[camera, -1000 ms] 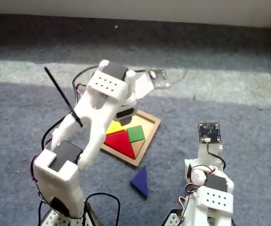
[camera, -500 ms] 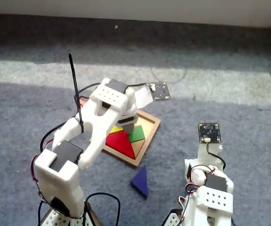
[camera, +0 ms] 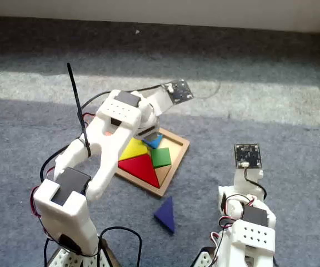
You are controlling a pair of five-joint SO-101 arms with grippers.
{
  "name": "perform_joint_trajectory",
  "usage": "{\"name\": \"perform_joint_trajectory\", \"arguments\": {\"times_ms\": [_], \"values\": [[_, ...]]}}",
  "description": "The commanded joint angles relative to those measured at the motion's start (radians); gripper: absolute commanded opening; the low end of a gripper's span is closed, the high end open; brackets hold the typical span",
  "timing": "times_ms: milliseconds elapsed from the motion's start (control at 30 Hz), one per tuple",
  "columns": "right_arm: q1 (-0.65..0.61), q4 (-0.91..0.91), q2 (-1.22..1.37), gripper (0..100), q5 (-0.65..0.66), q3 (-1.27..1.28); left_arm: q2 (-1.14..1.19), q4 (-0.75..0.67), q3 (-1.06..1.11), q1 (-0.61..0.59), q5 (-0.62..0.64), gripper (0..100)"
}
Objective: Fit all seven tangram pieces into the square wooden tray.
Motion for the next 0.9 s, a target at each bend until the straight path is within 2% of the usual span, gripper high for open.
{"name": "perform_joint_trajectory", "arguments": {"times_ms": [0,133,433,667,867], "values": [[0.008,-0.021,-0.01,3.5,0.012,0.001,-0.056,-0.034,-0.058,-0.016,0.087,25],[0.008,-0.021,-0.01,3.5,0.012,0.001,-0.048,-0.109,-0.05,-0.018,0.172,25],[0.01,-0.021,-0.01,3.5,0.012,0.001,0.038,-0.206,-0.048,-0.062,0.17,25],[0.012,-0.021,-0.01,3.5,0.012,0.001,0.047,-0.132,-0.002,-0.019,-0.044,25],[0.012,-0.021,-0.01,3.5,0.012,0.001,0.044,-0.117,0.015,0.007,-0.057,25]]}}
